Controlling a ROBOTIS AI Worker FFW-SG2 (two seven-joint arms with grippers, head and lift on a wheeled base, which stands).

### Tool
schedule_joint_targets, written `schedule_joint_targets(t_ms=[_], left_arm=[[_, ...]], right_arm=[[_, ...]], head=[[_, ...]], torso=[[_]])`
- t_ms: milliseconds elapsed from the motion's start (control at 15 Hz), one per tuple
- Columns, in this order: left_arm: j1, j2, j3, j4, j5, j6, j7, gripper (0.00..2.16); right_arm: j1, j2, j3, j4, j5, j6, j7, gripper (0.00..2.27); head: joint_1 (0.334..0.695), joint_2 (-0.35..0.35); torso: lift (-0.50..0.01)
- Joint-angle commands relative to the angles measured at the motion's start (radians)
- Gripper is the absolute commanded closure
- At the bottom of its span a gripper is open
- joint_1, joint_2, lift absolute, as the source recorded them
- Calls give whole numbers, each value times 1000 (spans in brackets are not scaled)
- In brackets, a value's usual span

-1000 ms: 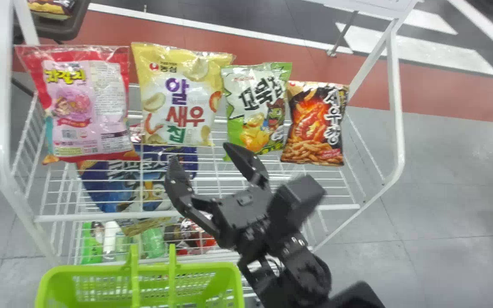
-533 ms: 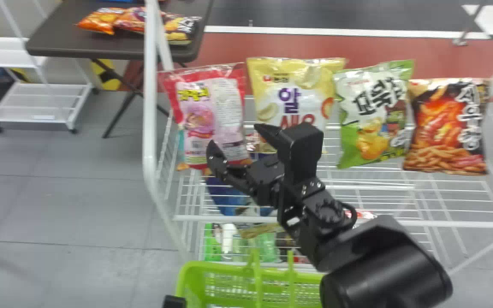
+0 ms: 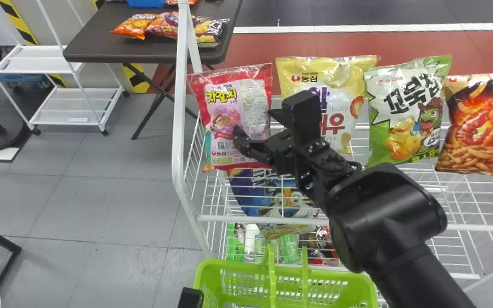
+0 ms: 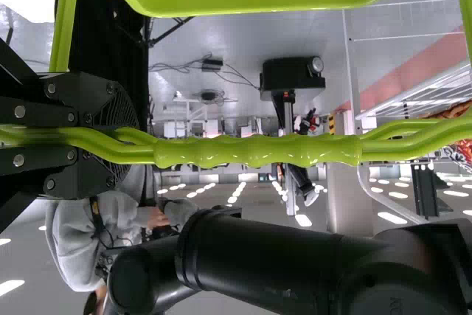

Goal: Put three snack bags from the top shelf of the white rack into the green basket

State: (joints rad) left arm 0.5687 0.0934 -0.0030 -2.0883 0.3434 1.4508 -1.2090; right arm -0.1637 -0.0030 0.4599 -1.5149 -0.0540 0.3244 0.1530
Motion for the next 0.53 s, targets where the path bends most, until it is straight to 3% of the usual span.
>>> schedule_joint_targets(t_ms=[0,67,133,200,467], left_arm=[[-15,8,-3,8,6,3,0,2152],[-16,9,-3,10,8,3,-1,2152],[-16,9,-3,11,8,3,-1,2152],[-16,9,-3,11,8,3,-1,2152],[-18,9,-2,8,9,0,-1,2152]], right_arm=[[-16,4,2,4,0,37,19,701],[-22,4,3,4,0,62,22,1433],[-28,4,-4,4,-3,101,45,1845],[-39,4,-9,4,-7,151,57,1993],[20,4,-4,-79,25,187,62,2081]], head=[[695,113],[695,116],[695,118],[695,119],[695,115]], torso=[[0],[0],[0],[0],[0]])
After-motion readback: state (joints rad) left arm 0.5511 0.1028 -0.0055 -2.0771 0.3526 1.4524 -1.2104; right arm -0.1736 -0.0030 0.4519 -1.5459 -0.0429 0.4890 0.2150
